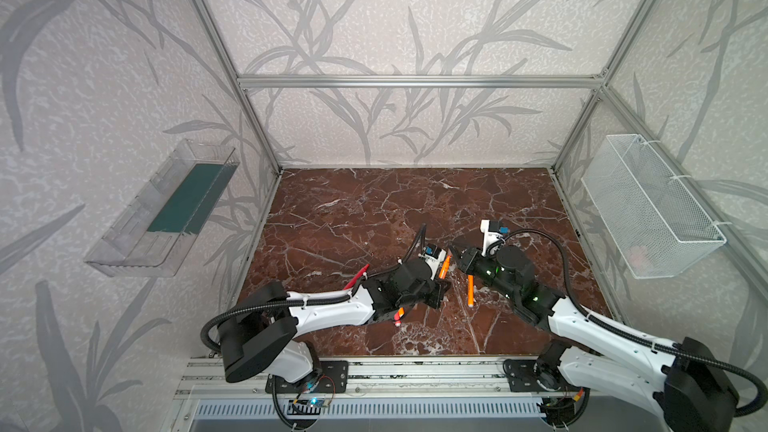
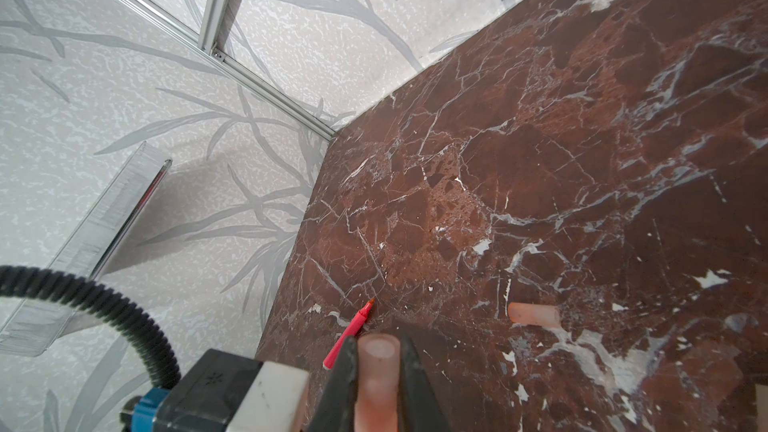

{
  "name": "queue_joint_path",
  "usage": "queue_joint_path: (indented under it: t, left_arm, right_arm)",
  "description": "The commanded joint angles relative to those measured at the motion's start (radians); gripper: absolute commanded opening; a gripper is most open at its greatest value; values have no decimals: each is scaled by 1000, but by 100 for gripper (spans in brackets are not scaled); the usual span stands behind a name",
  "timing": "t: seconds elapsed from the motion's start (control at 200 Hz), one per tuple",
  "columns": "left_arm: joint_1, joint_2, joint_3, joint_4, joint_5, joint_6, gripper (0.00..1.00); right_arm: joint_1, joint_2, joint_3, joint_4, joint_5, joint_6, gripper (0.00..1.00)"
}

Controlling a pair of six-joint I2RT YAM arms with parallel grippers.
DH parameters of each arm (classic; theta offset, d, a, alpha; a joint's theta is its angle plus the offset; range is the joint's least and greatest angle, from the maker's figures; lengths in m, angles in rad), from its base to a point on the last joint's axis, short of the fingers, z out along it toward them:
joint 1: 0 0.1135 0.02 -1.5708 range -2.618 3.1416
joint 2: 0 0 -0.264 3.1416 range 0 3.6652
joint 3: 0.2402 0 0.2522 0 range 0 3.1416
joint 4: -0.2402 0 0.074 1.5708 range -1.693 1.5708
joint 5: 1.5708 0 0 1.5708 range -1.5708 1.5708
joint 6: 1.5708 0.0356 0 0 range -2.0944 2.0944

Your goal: Insert the pens into the pen caps

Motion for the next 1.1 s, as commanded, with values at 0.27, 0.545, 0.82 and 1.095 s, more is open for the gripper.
queue_joint_path:
  t: [0.27, 0.545, 0.82, 1.095]
  left_arm:
    - [-1, -29, -10, 25, -27, 23, 0]
    - [-1, -35, -18, 29, -35, 22, 0]
    - [-1, -43, -27, 32, -32, 22, 0]
    - [-1, -61, -35, 31, -30, 22, 0]
  right_arm:
    - [16, 18, -36, 58, -2, 26, 0]
    - [30, 39, -36, 74, 6, 32, 0]
    - [32, -5, -18, 28, 94, 15, 0]
    - [32, 34, 29, 36, 105, 5, 0]
